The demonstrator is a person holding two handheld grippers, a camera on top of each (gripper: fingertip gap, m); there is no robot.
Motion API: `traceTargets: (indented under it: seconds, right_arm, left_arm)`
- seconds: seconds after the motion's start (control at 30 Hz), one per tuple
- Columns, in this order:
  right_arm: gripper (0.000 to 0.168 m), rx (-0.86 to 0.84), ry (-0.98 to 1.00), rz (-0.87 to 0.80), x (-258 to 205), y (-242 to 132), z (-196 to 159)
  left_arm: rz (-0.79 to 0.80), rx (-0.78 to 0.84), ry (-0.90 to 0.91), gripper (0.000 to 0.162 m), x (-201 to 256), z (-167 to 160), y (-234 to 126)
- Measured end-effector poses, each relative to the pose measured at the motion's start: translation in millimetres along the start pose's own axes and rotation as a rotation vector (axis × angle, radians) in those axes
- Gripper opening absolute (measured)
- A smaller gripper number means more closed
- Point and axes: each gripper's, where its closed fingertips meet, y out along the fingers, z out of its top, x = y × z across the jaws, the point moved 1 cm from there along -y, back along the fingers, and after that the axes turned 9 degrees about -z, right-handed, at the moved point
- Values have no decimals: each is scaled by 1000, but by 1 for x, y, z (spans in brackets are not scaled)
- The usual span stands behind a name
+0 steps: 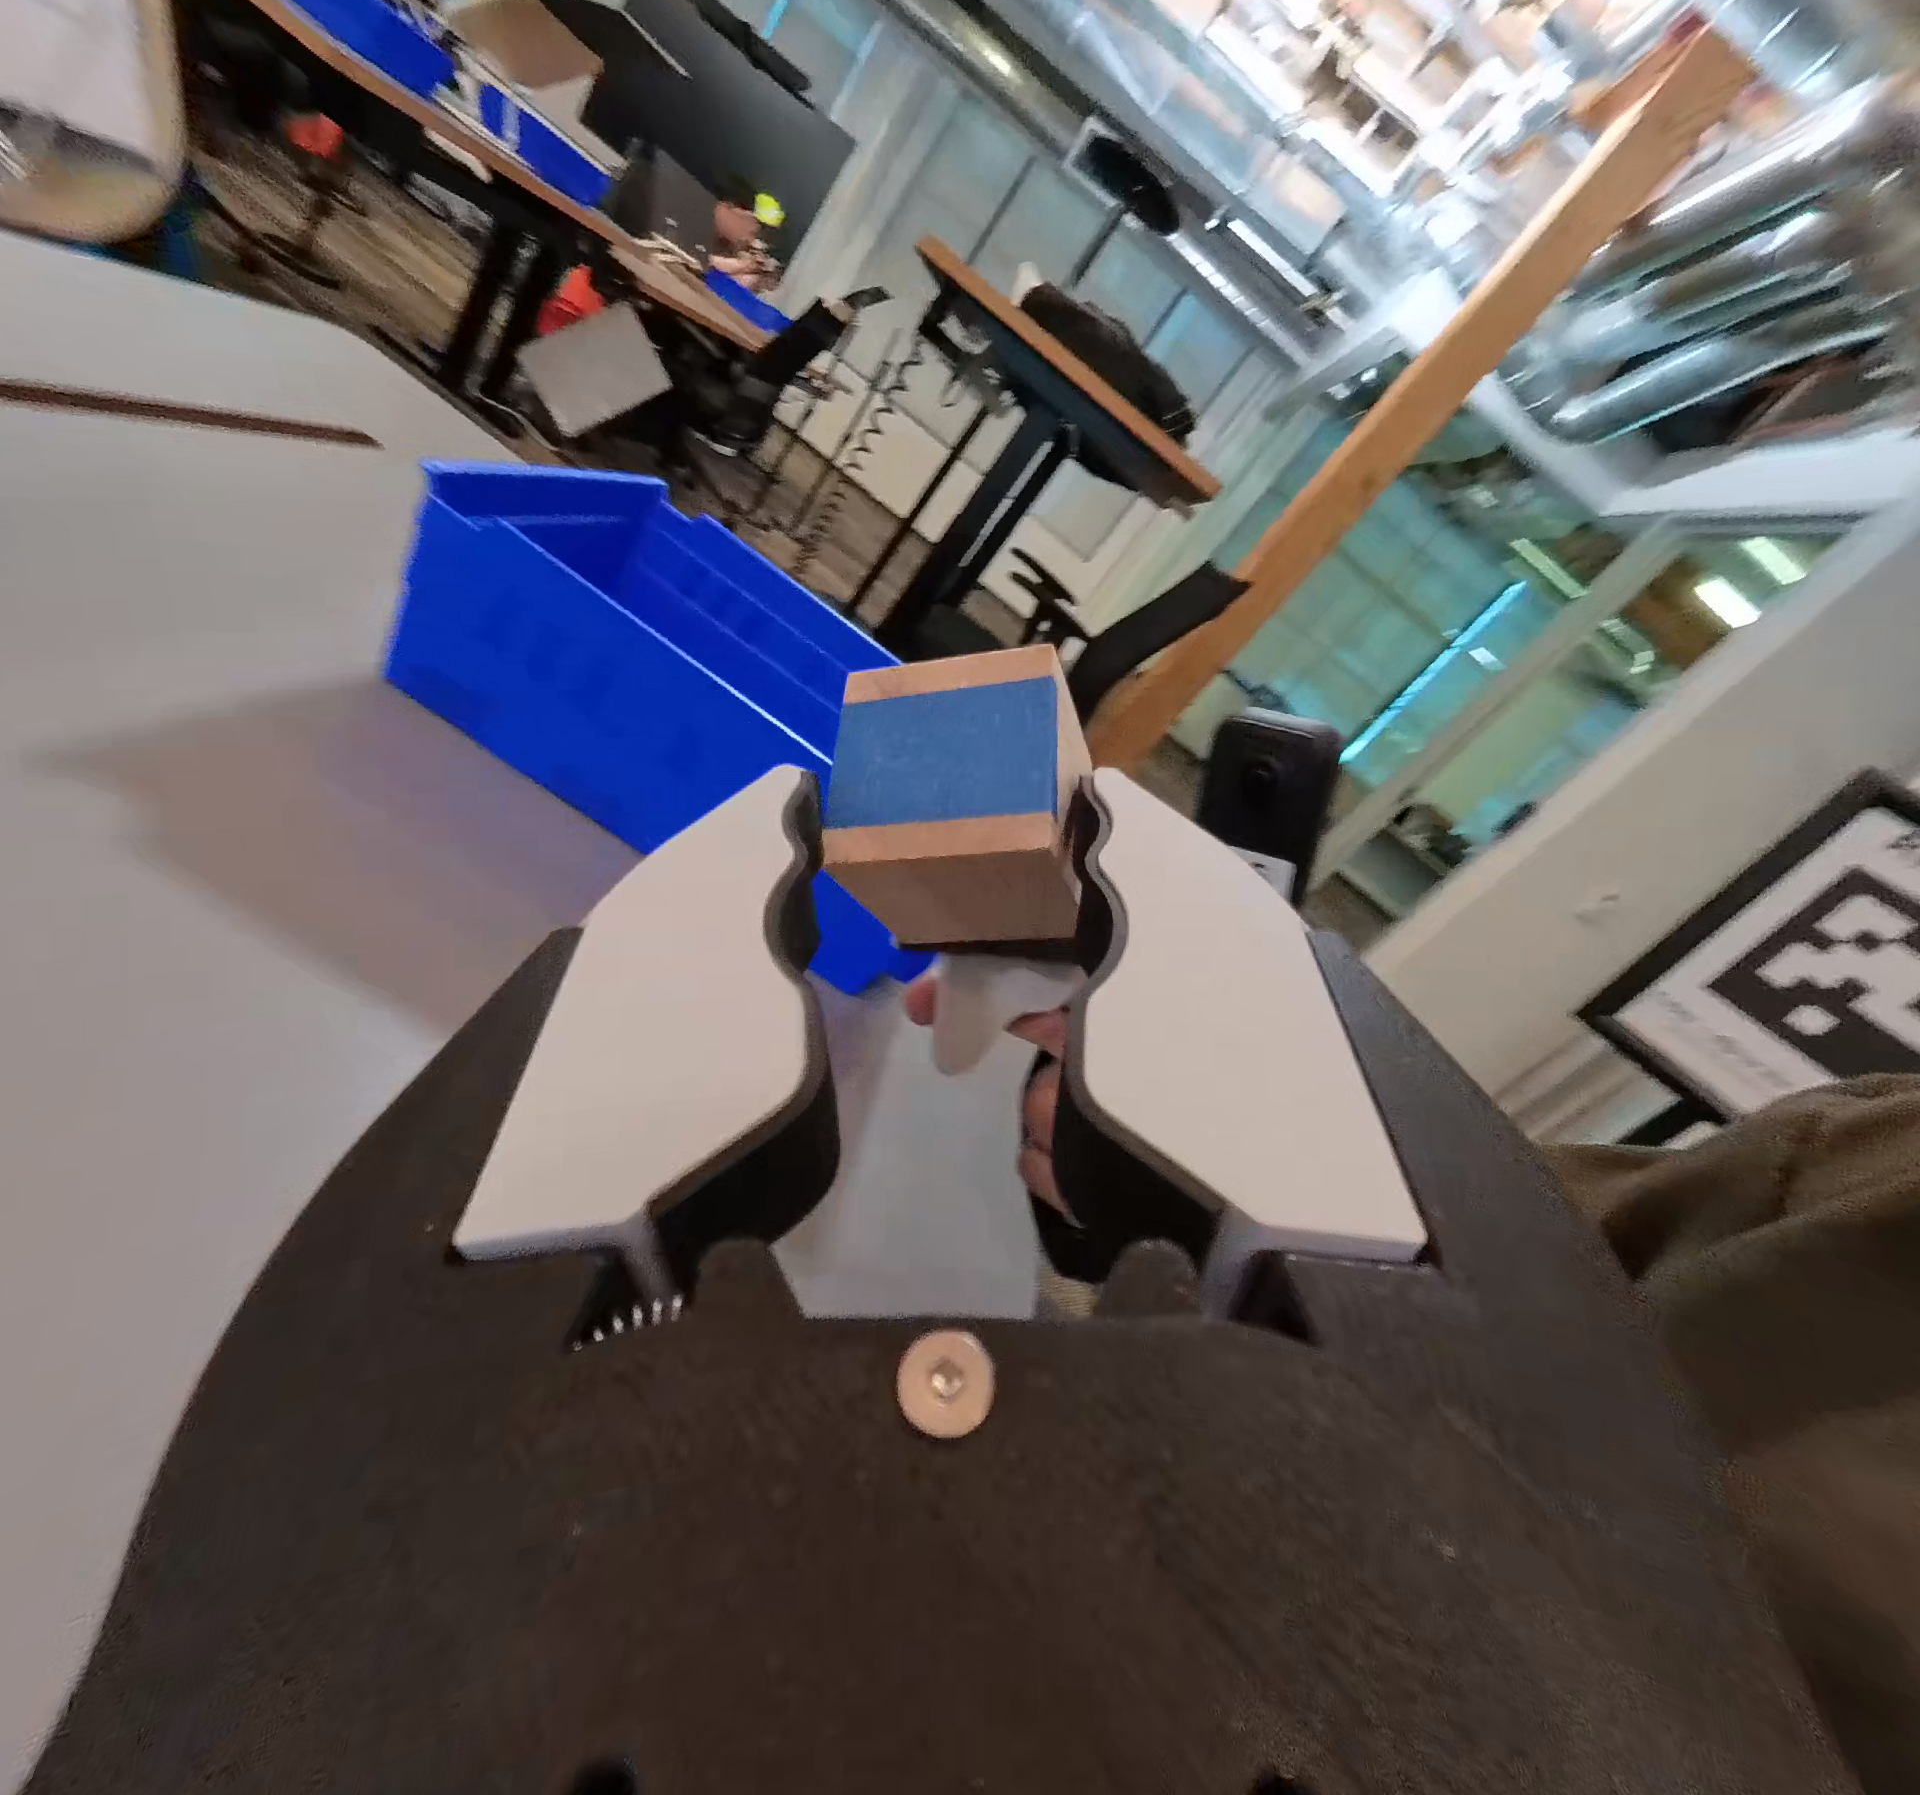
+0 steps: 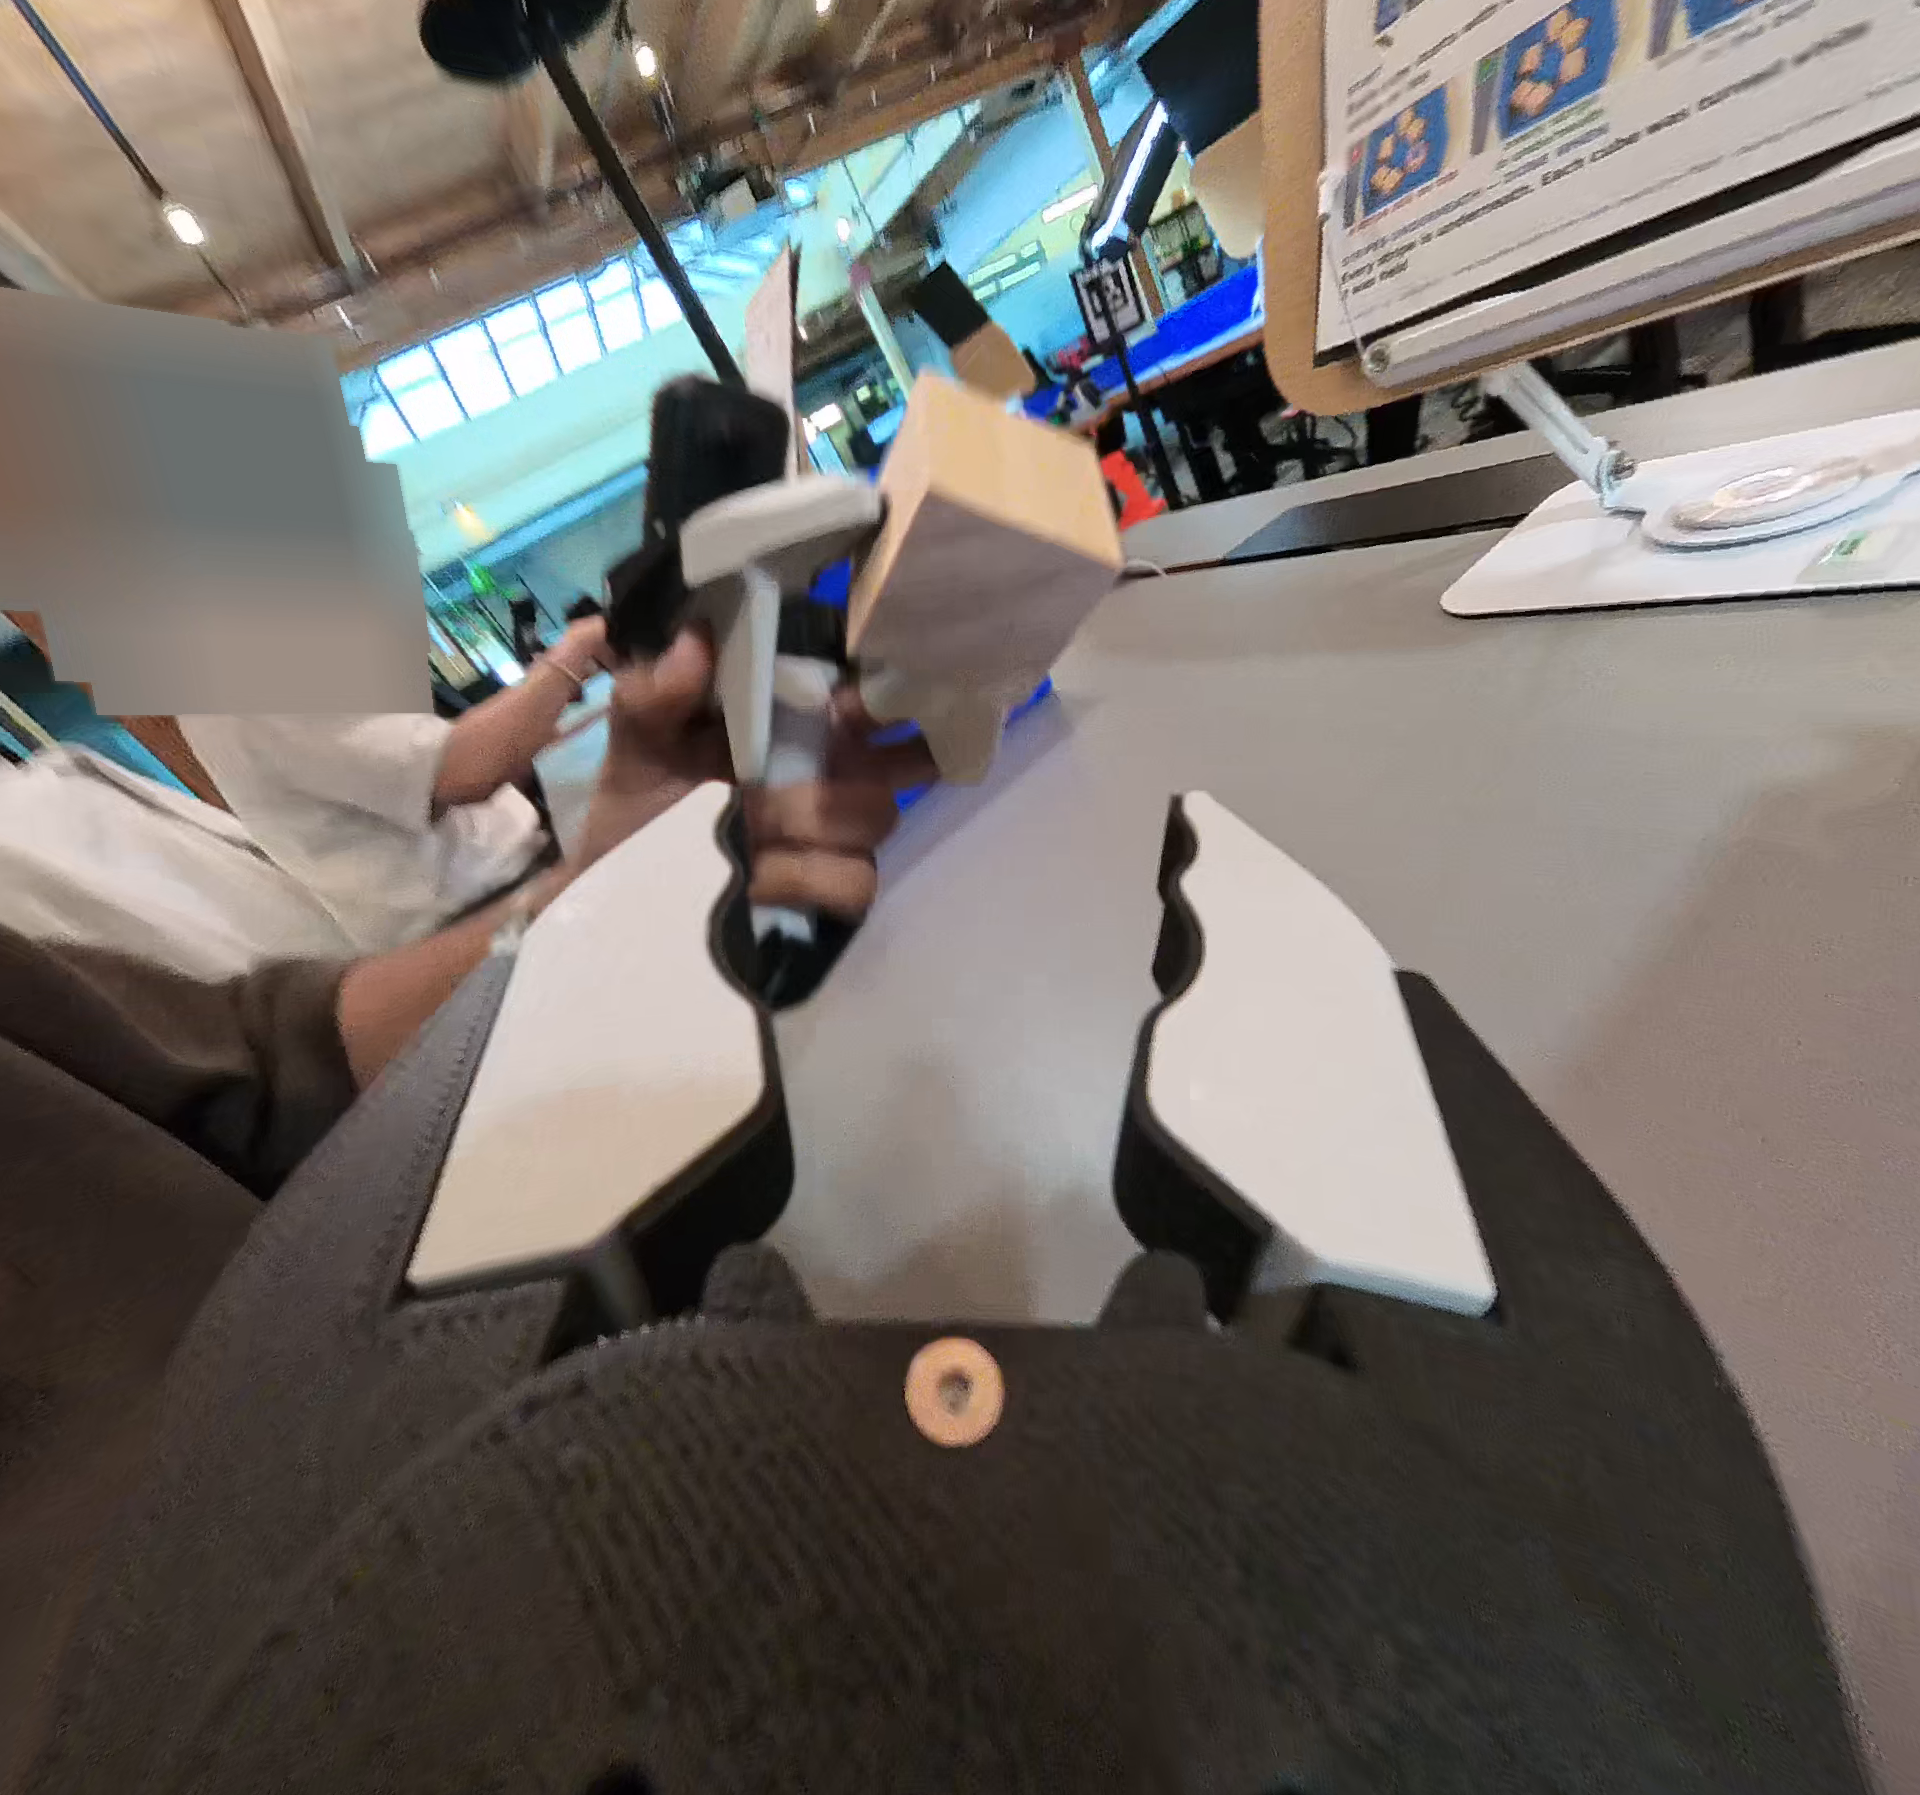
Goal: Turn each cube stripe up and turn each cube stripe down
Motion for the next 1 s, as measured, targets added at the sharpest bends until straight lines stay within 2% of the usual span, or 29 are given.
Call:
traceTargets:
  seconds: [0.13, 0.3, 0.5, 0.57, 0.87, 1.0]
  right_arm:
    - [75, 18, 185, 53, 6, -3, 5]
    - [69, 32, 309, 99, 6, -2, 7]
    - [61, 3, 301, 124, 0, 1, 0]
    - [50, 2, 288, 144, -4, 0, 0]
    - [48, -11, 257, 136, -4, -2, 0]
    - [48, -13, 212, 110, -2, -3, 1]
  left_arm:
    - [-58, 15, -84, 46, 1, -25, 11]
    - [-104, 10, -114, 46, 6, -36, 16]
    - [-145, 23, -139, 46, 15, -48, 25]
    - [-142, 28, -137, 46, 15, -49, 26]
    - [-139, 27, -95, 47, 16, -50, 24]
    - [-114, 11, -51, 61, 13, -50, 21]
